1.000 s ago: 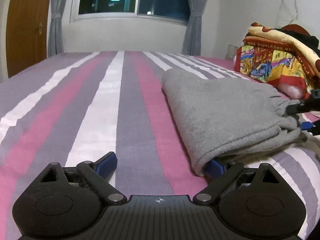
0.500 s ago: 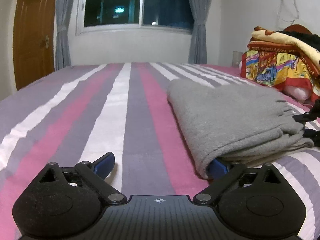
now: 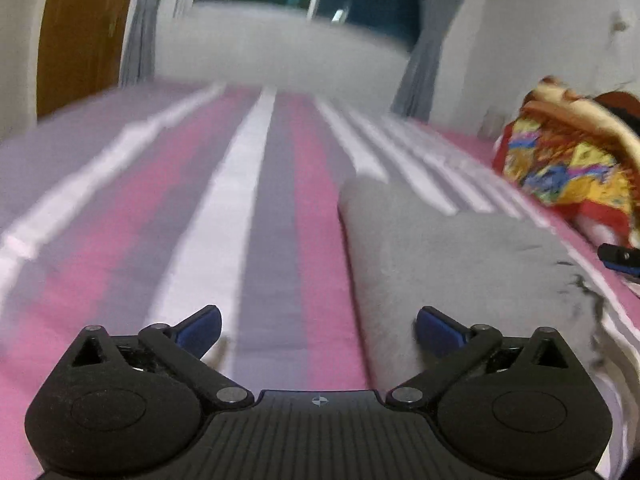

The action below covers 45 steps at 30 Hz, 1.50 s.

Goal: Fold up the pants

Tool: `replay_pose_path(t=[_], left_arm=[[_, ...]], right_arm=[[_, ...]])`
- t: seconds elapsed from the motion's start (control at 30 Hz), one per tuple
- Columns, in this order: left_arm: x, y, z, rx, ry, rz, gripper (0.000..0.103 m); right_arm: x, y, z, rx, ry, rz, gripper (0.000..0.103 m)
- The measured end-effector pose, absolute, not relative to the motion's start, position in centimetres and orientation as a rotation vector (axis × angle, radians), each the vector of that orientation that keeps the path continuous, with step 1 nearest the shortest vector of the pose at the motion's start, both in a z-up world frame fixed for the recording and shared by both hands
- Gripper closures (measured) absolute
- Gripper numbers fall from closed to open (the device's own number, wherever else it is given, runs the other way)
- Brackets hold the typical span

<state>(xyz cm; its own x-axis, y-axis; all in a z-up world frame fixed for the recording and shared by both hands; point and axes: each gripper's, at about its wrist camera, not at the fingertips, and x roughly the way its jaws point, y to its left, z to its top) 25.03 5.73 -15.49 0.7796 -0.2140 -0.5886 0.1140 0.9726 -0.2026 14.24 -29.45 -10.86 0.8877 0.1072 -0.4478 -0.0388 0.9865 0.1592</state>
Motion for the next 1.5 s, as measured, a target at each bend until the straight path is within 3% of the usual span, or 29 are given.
replay_pose_path(t=[0.07, 0.13, 0.2, 0.23, 0.33, 0.47, 0.6, 0.7, 1.3, 1.43, 1.47, 1.5], left_arm=[[26.8, 4.7, -17.5, -0.174, 0.717, -0.167, 0.000], [27.4, 4.6, -17.4, -0.187, 0.722, -0.205, 0.000], [27.6, 4.8, -16.3, -0.185, 0.677, -0.223, 0.000], [28.0, 4.9, -15.8, -0.193, 0.648, -0.221, 0.000], [31.3, 4.8, -15.7, -0.222, 0.652, -0.199, 0.000], [35.9, 2.6, -16.5, -0.193, 0.685, -0.216, 0.000], [38.5, 0.9, -17.4, -0.116, 0.736, -0.232, 0.000], [38.3, 0.8, -16.9, -0.062, 0.728, -0.252, 0.000], [33.8, 1.2, -15.1, 0.044, 0.686, -0.295, 0.000], [33.4, 0.4, -15.7, 0.107, 0.709, -0.272, 0.000], [33.2, 0.6, -15.1, 0.100, 0.718, -0.265, 0.000], [32.7, 0.8, -14.6, 0.100, 0.706, -0.271, 0.000]], right_arm=[[16.3, -28.1, -13.5, -0.081, 0.584, 0.050, 0.072], [17.0, -29.7, -15.5, -0.087, 0.645, 0.041, 0.064], [17.0, -31.1, -14.9, -0.101, 0.675, -0.021, 0.064], [17.3, -31.6, -14.2, -0.073, 0.674, -0.041, 0.072], [18.2, -32.0, -11.9, 0.058, 0.579, 0.016, 0.067], [21.7, -27.8, -11.5, -0.067, 0.569, 0.097, 0.066], [24.5, -26.4, -14.6, -0.297, 0.670, 0.069, 0.050], [24.1, -27.9, -14.8, -0.209, 0.682, 0.047, 0.039], [21.7, -27.8, -13.0, -0.179, 0.656, 0.068, 0.033], [23.0, -30.4, -15.2, -0.013, 0.757, 0.046, 0.020], [22.9, -30.9, -14.8, 0.043, 0.769, 0.041, 0.020], [22.3, -31.2, -14.0, 0.082, 0.759, 0.049, 0.028]])
